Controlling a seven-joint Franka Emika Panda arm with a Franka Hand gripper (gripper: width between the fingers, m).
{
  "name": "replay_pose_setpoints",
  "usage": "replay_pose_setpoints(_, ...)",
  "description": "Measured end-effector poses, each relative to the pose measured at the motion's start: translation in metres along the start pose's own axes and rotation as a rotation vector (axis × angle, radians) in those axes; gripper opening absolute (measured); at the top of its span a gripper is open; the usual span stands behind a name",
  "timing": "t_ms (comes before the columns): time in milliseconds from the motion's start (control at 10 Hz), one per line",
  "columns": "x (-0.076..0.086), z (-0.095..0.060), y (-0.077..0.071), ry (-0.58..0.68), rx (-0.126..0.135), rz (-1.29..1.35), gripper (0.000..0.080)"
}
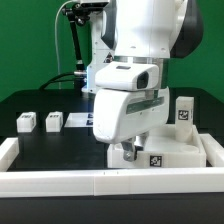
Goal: Assemble square table
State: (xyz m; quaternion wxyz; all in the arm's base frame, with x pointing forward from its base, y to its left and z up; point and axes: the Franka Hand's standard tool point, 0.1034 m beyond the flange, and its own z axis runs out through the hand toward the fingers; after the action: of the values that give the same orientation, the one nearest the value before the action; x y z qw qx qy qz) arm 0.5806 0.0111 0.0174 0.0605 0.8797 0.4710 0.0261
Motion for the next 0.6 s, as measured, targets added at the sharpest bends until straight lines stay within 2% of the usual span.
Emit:
replay_pose_setpoints(300,0.0,0.0,0.0,0.0,0.0,0.0,0.0141)
replay_pose_setpoints(400,-0.001,0.001,0.003,0.004,-0.006,-0.085,0.0141)
replay_pose_setpoints(600,0.011,-0.001,0.008,0.007,-0.015,-0.147,0.0139)
